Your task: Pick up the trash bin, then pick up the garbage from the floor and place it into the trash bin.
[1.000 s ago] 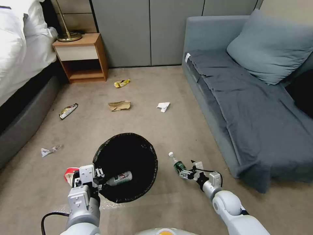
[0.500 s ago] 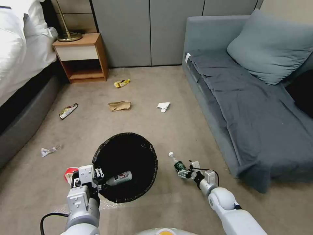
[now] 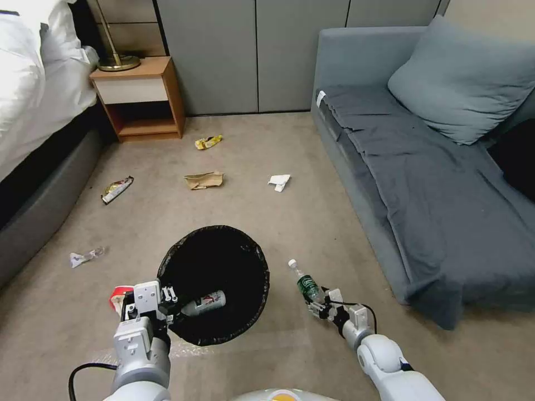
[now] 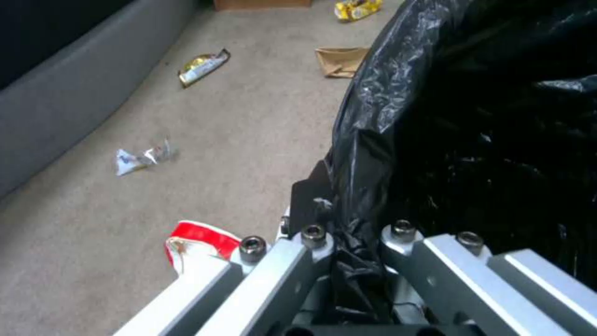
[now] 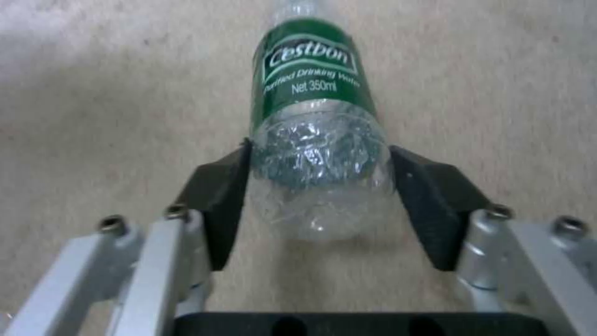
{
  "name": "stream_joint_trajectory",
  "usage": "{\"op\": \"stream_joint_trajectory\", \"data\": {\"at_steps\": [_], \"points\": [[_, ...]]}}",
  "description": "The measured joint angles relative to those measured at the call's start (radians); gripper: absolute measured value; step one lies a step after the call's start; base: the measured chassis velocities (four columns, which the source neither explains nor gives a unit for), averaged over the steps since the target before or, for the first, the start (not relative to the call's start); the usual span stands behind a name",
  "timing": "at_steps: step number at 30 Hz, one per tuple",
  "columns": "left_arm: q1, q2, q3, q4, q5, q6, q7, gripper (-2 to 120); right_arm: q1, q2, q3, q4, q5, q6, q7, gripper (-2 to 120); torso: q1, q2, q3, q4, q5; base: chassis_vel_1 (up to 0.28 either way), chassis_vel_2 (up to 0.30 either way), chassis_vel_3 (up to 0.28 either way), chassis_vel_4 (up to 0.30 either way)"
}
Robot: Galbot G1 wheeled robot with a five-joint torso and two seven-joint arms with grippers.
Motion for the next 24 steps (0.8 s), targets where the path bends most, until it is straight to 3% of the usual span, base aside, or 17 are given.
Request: {"op": "stream_joint_trajectory", "data": {"at_steps": [3,7,19,24], "points": [[-0.001,0.000,0.000,-0.002,-0.001,0.000,0.000,1,0.004,0.002,0.003,-0.012,-0.004,0.010,0.000,40,0.000,0.000,0.000,0.0000,0.0000,0.000,0.000,0.000,0.000],[-0.001,0.000,0.000,-0.003,-0.001,0.000,-0.001,1,0.005,0.002,0.003,-0.011,-0.005,0.011,0.000,32,0.000,0.000,0.000,0.0000,0.0000,0.000,0.000,0.000,0.000],[-0.002,0.001,0.001,-0.004,-0.001,-0.001,-0.001,1,-0.004,0.002,0.008,0.013,-0.011,0.033,0.003,30,0.000,0.000,0.000,0.0000,0.0000,0.000,0.000,0.000,0.000],[-0.008,0.003,0.001,-0.003,-0.003,-0.001,-0.001,1,-0.035,-0.012,0.032,0.116,-0.004,0.062,0.028,30,0.000,0.000,0.000,0.0000,0.0000,0.000,0.000,0.000,0.000]]}}
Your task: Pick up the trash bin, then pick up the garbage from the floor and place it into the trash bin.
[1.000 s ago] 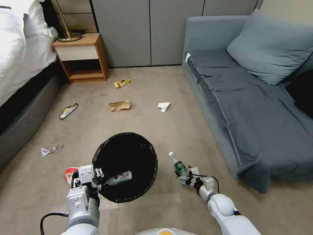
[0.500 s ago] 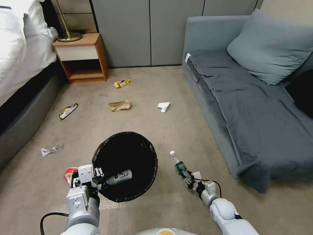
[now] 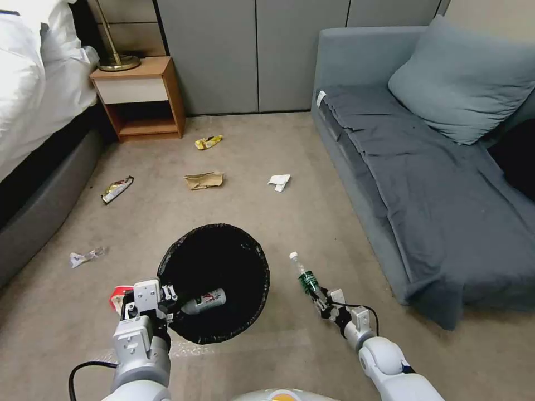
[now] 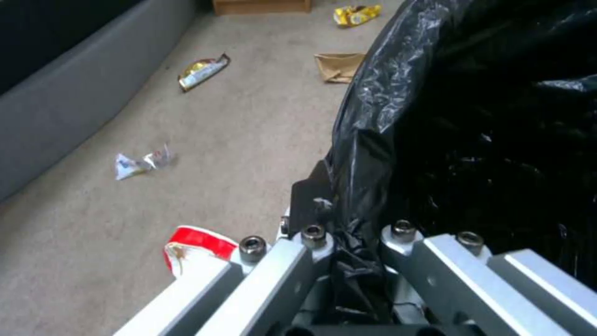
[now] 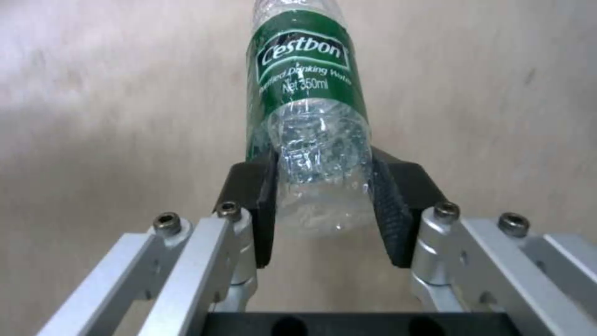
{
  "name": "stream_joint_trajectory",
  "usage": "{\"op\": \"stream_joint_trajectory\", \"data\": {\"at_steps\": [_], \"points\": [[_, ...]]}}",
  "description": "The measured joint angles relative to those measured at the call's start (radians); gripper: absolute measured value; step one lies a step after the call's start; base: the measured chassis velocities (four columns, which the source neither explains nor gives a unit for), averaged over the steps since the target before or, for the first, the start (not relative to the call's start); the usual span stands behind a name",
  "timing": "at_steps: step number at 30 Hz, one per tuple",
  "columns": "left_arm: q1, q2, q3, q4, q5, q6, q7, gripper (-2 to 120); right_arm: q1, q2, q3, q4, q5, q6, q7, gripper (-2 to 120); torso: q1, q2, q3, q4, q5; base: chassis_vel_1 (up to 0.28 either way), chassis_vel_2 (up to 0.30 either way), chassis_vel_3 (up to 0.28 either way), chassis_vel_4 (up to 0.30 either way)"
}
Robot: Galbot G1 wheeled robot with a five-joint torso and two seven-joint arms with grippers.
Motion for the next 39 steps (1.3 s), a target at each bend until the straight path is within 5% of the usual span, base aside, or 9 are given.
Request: {"op": "stream_joint_trajectory", "data": {"at_steps": [15,24,39], "points": [[-0.012,0.011,-0.001,0.018,-0.012,0.000,0.000,1,-0.167,-0.011,0.084,0.567,0.051,0.051,0.019,30,0.000,0.000,0.000,0.0001,-0.0001,0.000,0.000,0.000,0.000],[-0.014,0.015,0.014,0.023,-0.010,0.000,0.001,1,-0.278,-0.069,-0.004,0.882,0.055,0.130,-0.057,30,0.000,0.000,0.000,0.0000,-0.0001,0.000,0.000,0.000,0.000],[-0.007,0.010,0.053,0.028,0.001,0.002,0.001,1,-0.247,-0.190,-0.234,0.834,-0.058,0.135,-0.044,30,0.000,0.000,0.000,0.0001,-0.0001,0.000,0.000,0.000,0.000]]}}
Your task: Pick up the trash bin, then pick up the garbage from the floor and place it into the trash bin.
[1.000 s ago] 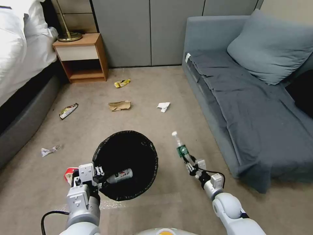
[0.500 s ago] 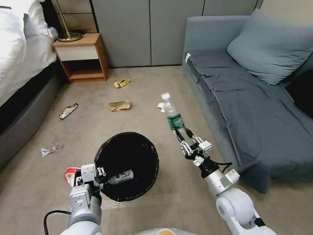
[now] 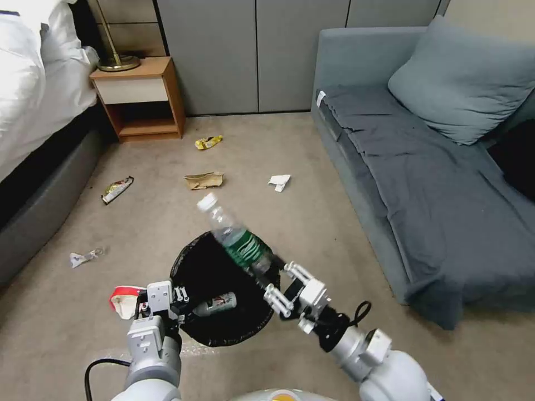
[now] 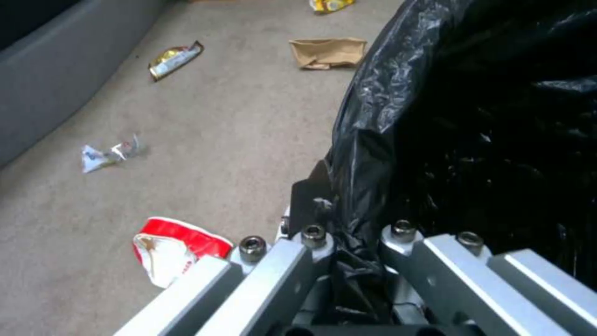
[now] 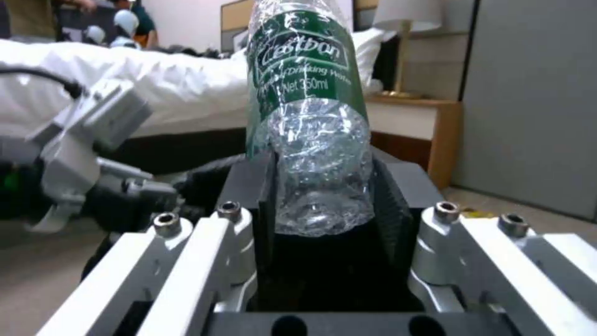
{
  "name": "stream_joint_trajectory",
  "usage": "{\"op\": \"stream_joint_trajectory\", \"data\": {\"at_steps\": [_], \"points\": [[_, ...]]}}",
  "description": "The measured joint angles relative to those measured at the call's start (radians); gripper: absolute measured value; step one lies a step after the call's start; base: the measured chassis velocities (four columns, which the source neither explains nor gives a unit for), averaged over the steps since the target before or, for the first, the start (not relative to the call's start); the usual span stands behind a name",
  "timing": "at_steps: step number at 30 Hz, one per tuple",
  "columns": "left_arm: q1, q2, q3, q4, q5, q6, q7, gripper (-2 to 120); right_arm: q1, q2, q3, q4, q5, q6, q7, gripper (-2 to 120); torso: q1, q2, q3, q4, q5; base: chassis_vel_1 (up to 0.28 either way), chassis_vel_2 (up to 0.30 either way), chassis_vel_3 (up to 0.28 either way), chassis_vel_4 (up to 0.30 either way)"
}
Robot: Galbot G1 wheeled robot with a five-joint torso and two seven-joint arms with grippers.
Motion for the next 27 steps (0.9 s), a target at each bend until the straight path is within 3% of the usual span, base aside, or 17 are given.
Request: {"op": "stream_joint_trajectory", "data": {"at_steps": [16,20,27], "points": [[0.012,-0.003,0.013,-0.005,0.003,0.002,0.000,1,0.063,0.076,-0.075,-0.143,-0.019,-0.016,0.017,30,0.000,0.000,0.000,-0.0001,0.0000,0.000,0.000,0.000,0.000],[0.010,-0.003,0.010,-0.005,0.001,0.002,0.000,1,0.056,0.072,-0.074,-0.147,-0.029,-0.016,0.016,41,0.000,0.000,0.000,-0.0001,0.0000,0.000,0.000,0.000,0.000],[0.002,-0.003,0.005,-0.002,-0.002,0.003,0.001,1,0.039,0.057,-0.077,-0.145,-0.036,-0.013,0.021,69,0.000,0.000,0.000,-0.0001,0.0001,0.000,0.000,0.000,0.000]]}}
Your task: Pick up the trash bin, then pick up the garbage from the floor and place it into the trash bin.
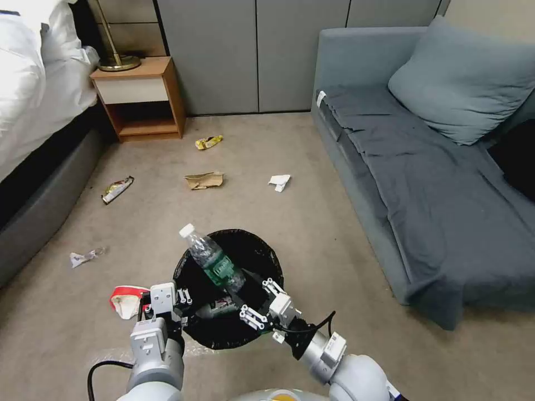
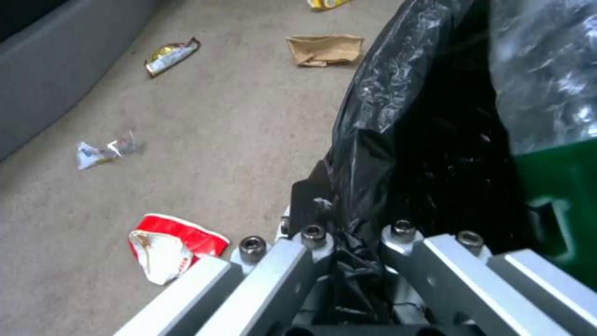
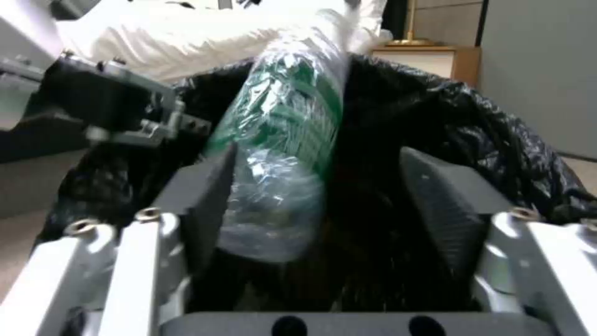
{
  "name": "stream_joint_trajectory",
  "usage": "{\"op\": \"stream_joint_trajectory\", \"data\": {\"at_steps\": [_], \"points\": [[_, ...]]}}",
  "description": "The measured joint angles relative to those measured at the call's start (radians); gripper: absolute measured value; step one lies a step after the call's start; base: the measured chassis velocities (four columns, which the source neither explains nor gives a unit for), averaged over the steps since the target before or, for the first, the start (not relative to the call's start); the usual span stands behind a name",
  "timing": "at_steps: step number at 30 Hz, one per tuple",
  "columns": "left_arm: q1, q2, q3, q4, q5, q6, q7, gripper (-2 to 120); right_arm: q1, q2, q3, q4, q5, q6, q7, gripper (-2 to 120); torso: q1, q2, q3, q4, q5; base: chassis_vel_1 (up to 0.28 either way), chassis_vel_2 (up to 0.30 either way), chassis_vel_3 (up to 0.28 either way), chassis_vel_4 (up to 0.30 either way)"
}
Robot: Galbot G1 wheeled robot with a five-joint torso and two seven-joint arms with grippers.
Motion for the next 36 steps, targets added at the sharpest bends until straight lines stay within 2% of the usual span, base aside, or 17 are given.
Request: {"op": "stream_joint_trajectory", "data": {"at_steps": [2,6,9,16,24,29,32,36], "points": [[-0.001,0.000,-0.001,0.000,-0.001,0.000,0.000,1,-0.002,-0.003,0.001,0.001,-0.001,0.001,0.000,72,0.000,0.000,0.000,0.0000,0.0000,0.000,0.000,0.000,0.000],[-0.010,0.002,-0.011,0.002,-0.010,0.005,0.000,1,-0.012,-0.014,0.011,0.015,-0.005,0.006,0.000,92,0.000,0.000,0.000,0.0000,0.0001,0.000,0.000,0.000,0.000],[-0.015,0.005,-0.018,0.011,-0.014,0.007,0.002,1,-0.021,-0.026,0.021,0.034,-0.006,0.011,-0.001,99,0.000,0.000,0.000,0.0000,0.0000,0.000,0.000,0.000,0.000],[-0.029,0.008,-0.023,0.036,-0.017,0.010,0.001,1,-0.042,-0.056,0.054,0.095,-0.019,0.026,0.001,100,0.000,0.000,0.000,-0.0001,0.0001,0.000,0.000,0.000,0.000],[-0.036,0.008,-0.024,0.061,-0.016,0.011,0.002,1,-0.046,-0.035,0.101,0.196,-0.042,0.042,0.045,100,0.000,0.000,0.000,0.0000,0.0000,0.000,0.000,0.000,0.000],[-0.036,0.007,-0.029,0.070,-0.014,0.011,0.002,1,-0.049,-0.008,0.151,0.298,-0.044,0.042,0.109,100,0.000,0.000,0.000,0.0001,0.0000,0.000,0.000,0.000,0.000],[-0.032,0.013,-0.035,0.077,-0.014,0.011,0.002,1,-0.075,0.015,0.199,0.364,-0.062,0.043,0.189,100,0.000,0.000,0.000,0.0001,0.0000,0.000,0.000,0.000,0.000],[-0.033,0.014,-0.040,0.082,-0.014,0.010,0.002,1,-0.129,0.051,0.246,0.392,-0.106,0.070,0.233,100,0.000,0.000,0.000,0.0000,-0.0001,0.000,0.000,0.000,0.000]]}}
